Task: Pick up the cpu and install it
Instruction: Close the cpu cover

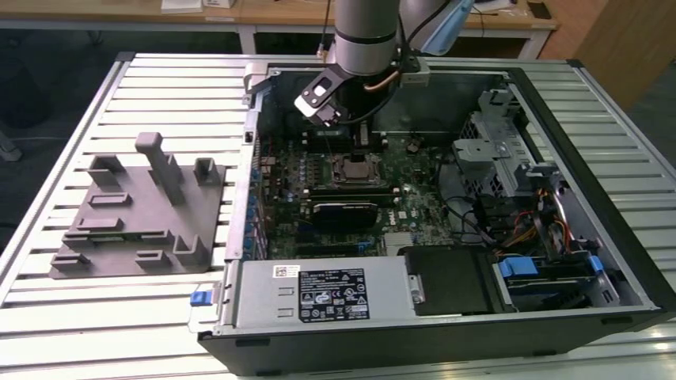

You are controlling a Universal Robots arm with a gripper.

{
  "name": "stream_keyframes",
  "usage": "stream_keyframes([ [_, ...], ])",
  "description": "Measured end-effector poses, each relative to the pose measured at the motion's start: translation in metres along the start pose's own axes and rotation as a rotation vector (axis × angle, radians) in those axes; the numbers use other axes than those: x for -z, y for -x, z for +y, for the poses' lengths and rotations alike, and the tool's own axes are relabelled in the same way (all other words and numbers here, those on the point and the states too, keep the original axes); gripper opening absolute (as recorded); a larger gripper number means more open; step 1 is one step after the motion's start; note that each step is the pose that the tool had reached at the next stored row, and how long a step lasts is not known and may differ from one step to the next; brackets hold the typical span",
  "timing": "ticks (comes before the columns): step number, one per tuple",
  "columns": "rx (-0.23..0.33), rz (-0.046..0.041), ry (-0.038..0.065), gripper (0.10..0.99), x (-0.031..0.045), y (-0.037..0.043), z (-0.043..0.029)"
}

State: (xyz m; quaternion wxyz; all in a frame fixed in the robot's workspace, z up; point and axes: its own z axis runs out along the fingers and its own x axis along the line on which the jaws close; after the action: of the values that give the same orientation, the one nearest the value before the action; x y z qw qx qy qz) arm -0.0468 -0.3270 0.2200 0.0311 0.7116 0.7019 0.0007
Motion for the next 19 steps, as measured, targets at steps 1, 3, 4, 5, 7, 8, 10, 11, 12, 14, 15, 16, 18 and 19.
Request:
stream_keyframes([
  [1,0.0,0.0,0.0,0.106,0.0,0.0,0.0],
  [3,0.0,0.0,0.0,0.106,0.0,0.0,0.0],
  [4,0.003,0.0001,0.0,0.106,0.0,0.0,0.0],
  [5,0.007,0.0003,0.0,0.106,-0.0001,0.0,0.0],
  [7,0.013,0.0007,0.001,0.106,-0.0002,0.0,0.0],
  [8,0.013,0.0007,0.001,0.106,-0.0004,0.0,0.0],
  [10,0.014,0.0008,0.001,0.106,-0.0013,0.0,-0.0001],
  [11,0.026,0.0012,0.001,0.106,-0.002,0.0001,-0.0003],
  [12,0.058,0.0025,0.002,0.106,-0.0025,0.0001,-0.0003],
  [14,0.095,0.0041,0.004,0.106,-0.0029,0.0,-0.0003],
  [15,0.114,0.0046,0.005,0.106,-0.003,0.0,-0.0003],
  [16,0.132,0.005,0.006,0.106,-0.0032,0.0,-0.0003],
  [18,0.168,0.0056,0.007,0.106,-0.0034,0.0,-0.0003],
  [19,0.187,0.0059,0.008,0.106,-0.0035,0.0,-0.0003],
])
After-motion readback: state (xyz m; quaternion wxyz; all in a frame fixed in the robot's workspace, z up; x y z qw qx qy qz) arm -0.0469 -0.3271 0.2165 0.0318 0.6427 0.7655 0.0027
